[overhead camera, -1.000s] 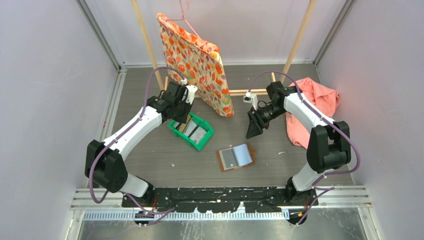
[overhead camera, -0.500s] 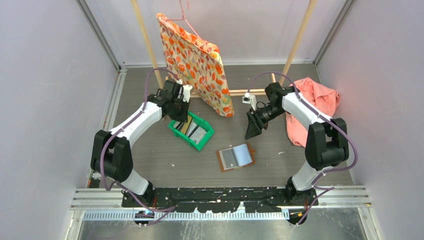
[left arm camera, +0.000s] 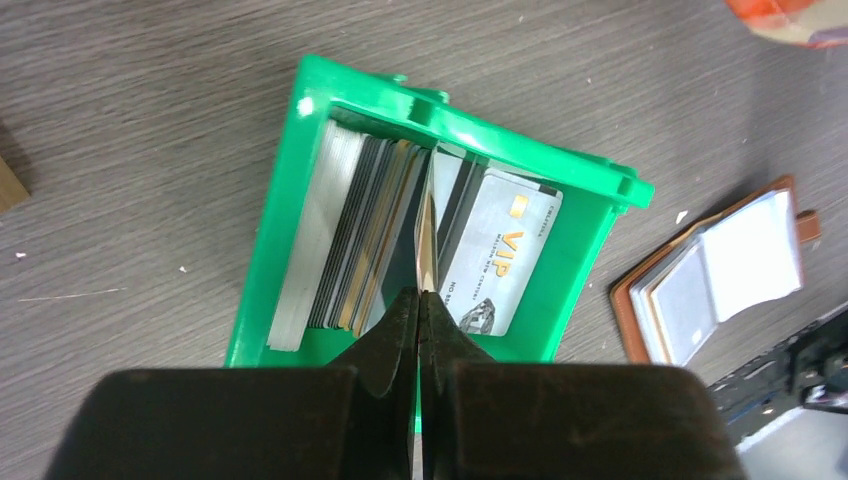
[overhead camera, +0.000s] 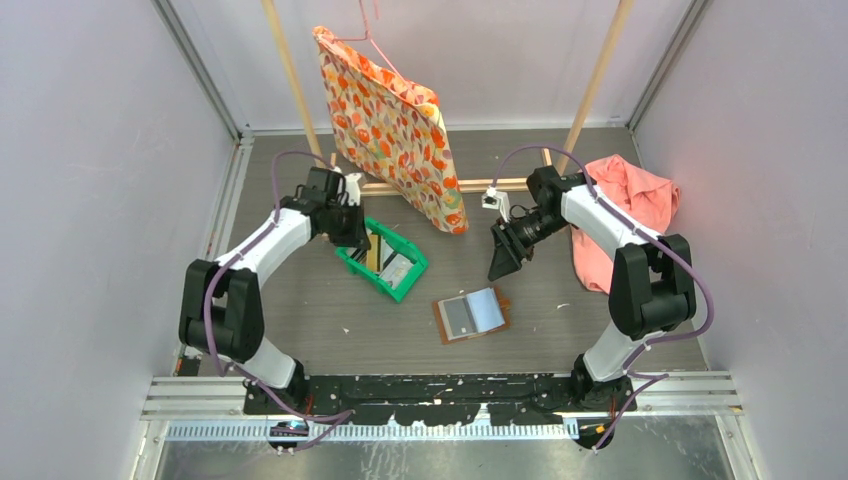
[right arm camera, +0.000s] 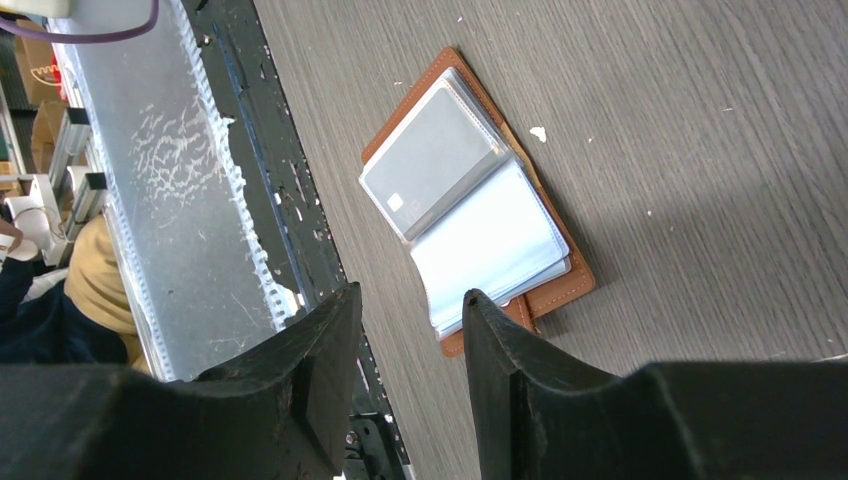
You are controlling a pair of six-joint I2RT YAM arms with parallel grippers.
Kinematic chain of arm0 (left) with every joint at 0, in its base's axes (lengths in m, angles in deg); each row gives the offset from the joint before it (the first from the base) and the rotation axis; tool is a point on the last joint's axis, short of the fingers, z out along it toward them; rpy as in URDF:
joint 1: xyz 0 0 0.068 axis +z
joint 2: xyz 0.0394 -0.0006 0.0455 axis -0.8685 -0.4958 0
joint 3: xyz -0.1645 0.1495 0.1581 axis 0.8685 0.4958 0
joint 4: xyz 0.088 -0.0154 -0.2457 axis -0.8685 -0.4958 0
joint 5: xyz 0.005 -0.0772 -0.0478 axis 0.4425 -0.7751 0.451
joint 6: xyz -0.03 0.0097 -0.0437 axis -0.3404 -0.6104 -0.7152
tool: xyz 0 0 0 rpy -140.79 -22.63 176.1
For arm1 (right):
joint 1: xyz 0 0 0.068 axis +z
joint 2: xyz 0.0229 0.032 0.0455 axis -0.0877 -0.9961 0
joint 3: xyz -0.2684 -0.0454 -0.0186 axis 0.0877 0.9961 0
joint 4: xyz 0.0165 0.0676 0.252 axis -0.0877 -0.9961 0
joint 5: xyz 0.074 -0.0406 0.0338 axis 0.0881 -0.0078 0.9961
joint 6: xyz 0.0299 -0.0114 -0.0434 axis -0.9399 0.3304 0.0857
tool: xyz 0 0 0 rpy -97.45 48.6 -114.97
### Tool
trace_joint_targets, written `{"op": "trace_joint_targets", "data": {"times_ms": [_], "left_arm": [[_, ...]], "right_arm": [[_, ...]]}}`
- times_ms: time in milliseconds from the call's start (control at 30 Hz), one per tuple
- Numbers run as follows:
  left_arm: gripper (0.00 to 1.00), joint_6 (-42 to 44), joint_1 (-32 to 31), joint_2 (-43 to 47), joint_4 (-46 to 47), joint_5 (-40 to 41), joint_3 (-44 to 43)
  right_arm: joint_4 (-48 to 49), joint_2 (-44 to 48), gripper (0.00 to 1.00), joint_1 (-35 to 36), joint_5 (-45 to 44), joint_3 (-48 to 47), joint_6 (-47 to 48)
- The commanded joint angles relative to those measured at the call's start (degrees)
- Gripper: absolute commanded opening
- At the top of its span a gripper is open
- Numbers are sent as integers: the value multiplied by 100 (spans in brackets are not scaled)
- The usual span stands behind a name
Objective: Put the credit cards into the card holder
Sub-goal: Pick up the credit card from the storage box.
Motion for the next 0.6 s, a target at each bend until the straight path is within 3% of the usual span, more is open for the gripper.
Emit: {"op": "trace_joint_targets", "data": {"times_ms": [0,567], "left_arm": [[1,-401,324,201,469,-687,183],[0,-723,633,981,738,-1105,526]], "right_arm": [[-90,-20,47,30,158,-224,102],[-117,-32,47,75,167,-234,111]]}}
